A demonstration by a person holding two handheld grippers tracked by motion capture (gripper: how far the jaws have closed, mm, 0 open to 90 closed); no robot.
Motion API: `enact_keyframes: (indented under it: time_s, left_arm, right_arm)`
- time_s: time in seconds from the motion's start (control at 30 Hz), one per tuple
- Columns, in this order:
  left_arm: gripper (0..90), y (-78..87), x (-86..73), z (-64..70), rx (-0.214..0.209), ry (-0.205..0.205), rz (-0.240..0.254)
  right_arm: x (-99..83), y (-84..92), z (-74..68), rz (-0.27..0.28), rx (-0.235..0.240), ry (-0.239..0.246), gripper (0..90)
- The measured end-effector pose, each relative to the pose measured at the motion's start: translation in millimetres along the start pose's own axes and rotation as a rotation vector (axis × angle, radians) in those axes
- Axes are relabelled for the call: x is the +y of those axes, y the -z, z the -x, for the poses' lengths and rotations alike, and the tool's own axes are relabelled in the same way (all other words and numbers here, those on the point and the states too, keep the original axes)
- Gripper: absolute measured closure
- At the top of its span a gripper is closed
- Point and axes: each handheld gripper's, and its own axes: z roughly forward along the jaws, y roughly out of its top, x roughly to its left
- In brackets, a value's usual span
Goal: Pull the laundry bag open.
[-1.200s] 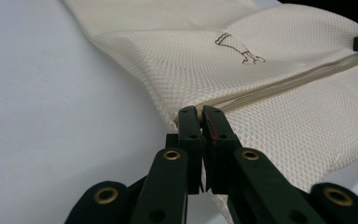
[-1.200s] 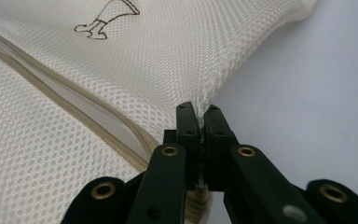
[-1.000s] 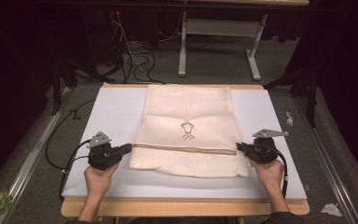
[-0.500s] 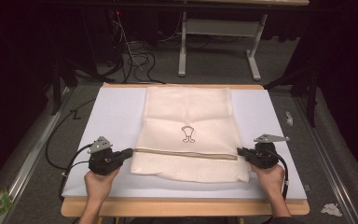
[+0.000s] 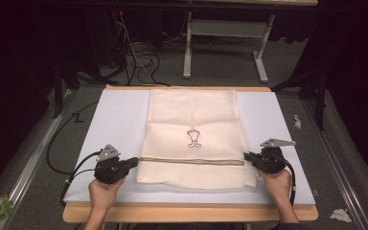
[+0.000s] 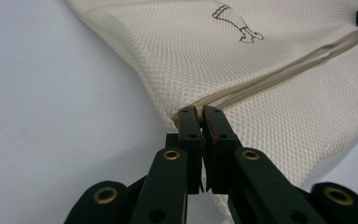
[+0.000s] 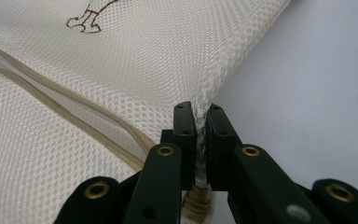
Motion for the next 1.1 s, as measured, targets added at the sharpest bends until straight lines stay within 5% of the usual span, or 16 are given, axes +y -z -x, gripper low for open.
enact_keyframes:
  time_s: [0.43,0.8,1.1]
  left_arm:
    - [86.5,-11.3,-6.2,1.9,0.028,-0.008,-0.090]
    - [84.9,-17.0,-11.0,0.7,0.019,0.010,-0.071]
    - [63.7,-14.0,-10.5,1.3,0.051,-0.024,-0.054]
  right_arm:
    - [-7.3,-10.1,2.2,-0.024,0.001,-0.018,83.4]
    - [-9.2,-14.1,1.2,-0.029,-0.032,-0.013,68.0]
    - [-6.5,-5.2,1.7,0.024,-0.056,-0.031,58.4]
